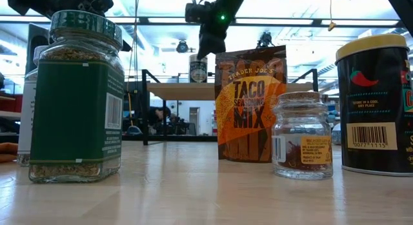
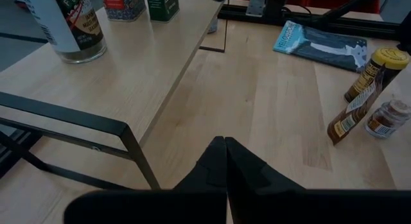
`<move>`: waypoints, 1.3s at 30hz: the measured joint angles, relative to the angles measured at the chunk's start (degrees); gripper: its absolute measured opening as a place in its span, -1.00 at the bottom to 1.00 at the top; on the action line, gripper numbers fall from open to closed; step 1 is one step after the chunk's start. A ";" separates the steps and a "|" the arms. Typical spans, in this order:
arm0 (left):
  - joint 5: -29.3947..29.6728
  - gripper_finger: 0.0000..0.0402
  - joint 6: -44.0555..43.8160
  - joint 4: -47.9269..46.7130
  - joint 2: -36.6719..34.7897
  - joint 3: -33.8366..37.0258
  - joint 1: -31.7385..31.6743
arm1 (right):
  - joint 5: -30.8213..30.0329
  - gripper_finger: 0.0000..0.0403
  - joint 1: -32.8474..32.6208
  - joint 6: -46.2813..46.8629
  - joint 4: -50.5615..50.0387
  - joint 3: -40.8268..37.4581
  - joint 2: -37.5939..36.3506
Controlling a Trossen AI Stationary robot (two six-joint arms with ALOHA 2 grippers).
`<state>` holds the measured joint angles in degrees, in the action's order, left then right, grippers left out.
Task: Shelf spices
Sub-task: Put the golden seasoning bottle on the shelf, then put the orange seasoning bag on the shelf
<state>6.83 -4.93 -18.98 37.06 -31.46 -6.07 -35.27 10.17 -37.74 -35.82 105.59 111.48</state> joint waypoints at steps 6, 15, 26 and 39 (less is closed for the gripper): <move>0.00 -1.00 -0.02 0.00 0.00 0.00 0.01 | 0.77 -1.00 1.82 -0.27 2.37 -0.27 -0.04; 0.00 -1.00 0.00 -0.02 0.00 0.00 0.00 | 1.46 -1.00 1.85 0.28 2.25 -0.27 -0.04; 0.02 -1.00 0.04 0.28 0.00 0.00 0.02 | 3.91 -1.00 -4.69 22.26 -13.46 -0.20 -5.42; 0.04 -1.00 0.20 3.08 0.02 0.00 0.07 | 4.74 -1.00 -17.37 49.43 -25.35 -9.92 -16.76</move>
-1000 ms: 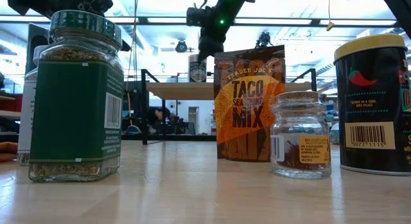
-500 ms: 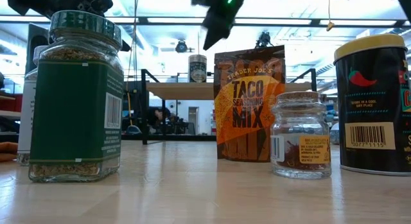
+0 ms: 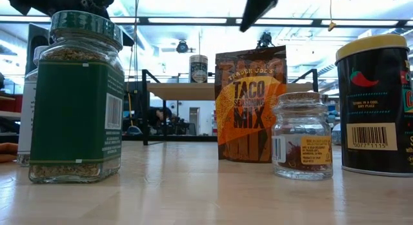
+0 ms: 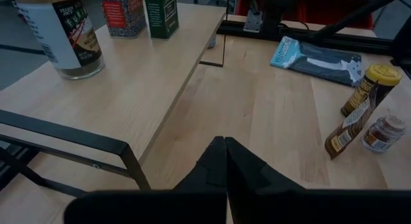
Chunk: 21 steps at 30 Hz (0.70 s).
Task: Shelf spices
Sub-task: Put the orange seasoning bag on the shelf
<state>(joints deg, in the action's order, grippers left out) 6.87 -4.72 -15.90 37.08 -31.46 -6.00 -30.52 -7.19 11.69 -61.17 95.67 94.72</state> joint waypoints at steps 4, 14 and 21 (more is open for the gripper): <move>-0.02 -0.97 0.01 0.00 0.00 0.00 0.04 | -3.20 -1.00 -4.32 8.31 1.52 -6.67 -3.57; -0.08 -0.63 2.60 1.17 0.13 0.02 0.09 | -6.02 -1.00 -15.36 29.56 7.69 -19.83 -6.92; -0.87 -0.16 4.69 8.46 0.46 0.02 0.11 | -11.06 -1.00 -23.67 42.46 8.49 -23.11 -6.80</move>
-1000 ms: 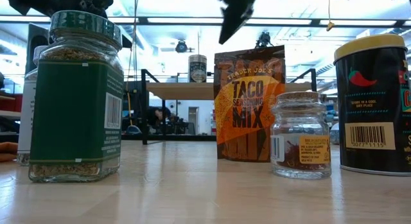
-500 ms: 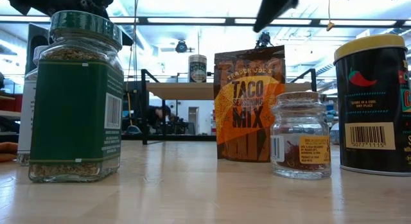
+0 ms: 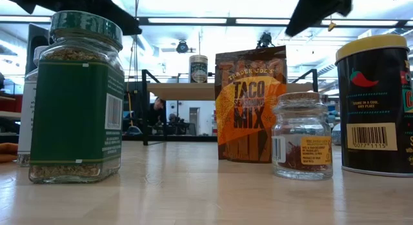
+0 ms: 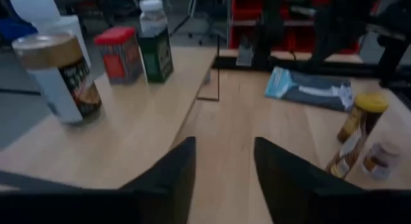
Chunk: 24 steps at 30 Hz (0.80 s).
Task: Shelf spices
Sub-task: Put the orange seasoning bag on the shelf
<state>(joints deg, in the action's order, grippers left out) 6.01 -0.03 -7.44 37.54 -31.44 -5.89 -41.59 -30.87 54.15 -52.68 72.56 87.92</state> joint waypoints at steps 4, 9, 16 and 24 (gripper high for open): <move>0.30 0.05 -0.21 3.75 0.60 0.00 0.00 | -4.11 -1.00 -4.70 6.81 -0.10 -1.05 0.02; -0.64 0.13 -1.85 8.54 0.72 -0.02 0.00 | -8.07 -1.00 -9.45 14.19 -0.09 -3.34 0.02; -1.23 0.08 -0.30 9.50 6.92 -4.05 2.72 | -11.37 -1.00 -13.65 28.71 0.16 -11.20 0.02; -1.72 0.05 2.97 8.29 22.10 -12.48 7.82 | -12.64 -1.00 -16.56 40.79 5.12 -18.77 0.04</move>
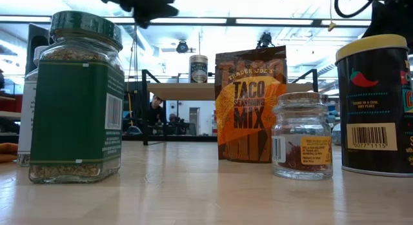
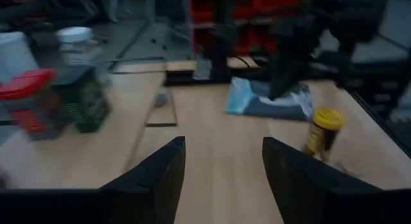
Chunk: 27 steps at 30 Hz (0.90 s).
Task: Shelf spices
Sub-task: Put the orange seasoning bag on the shelf
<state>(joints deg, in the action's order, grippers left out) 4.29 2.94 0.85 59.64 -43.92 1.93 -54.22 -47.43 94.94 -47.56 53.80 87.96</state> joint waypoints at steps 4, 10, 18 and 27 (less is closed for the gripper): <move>-4.45 0.05 2.78 -3.92 7.64 -5.73 2.20 | -0.02 -1.00 -0.64 -0.85 2.04 -0.24 0.00; -6.96 0.05 4.97 -11.10 18.61 -15.29 5.12 | -1.03 -0.99 -1.92 -1.57 1.24 -0.23 0.00; -7.93 0.05 6.01 -13.86 29.72 -22.64 7.75 | -4.69 -0.99 -3.47 -1.80 1.09 -0.21 0.02; -9.65 0.05 5.86 -17.35 38.80 -29.68 9.81 | -4.69 -0.99 -3.53 -2.16 0.67 -0.21 0.02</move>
<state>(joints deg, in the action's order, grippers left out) -5.37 8.80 -16.51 98.44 -73.61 11.74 -58.92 -50.96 92.77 -46.89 53.58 87.99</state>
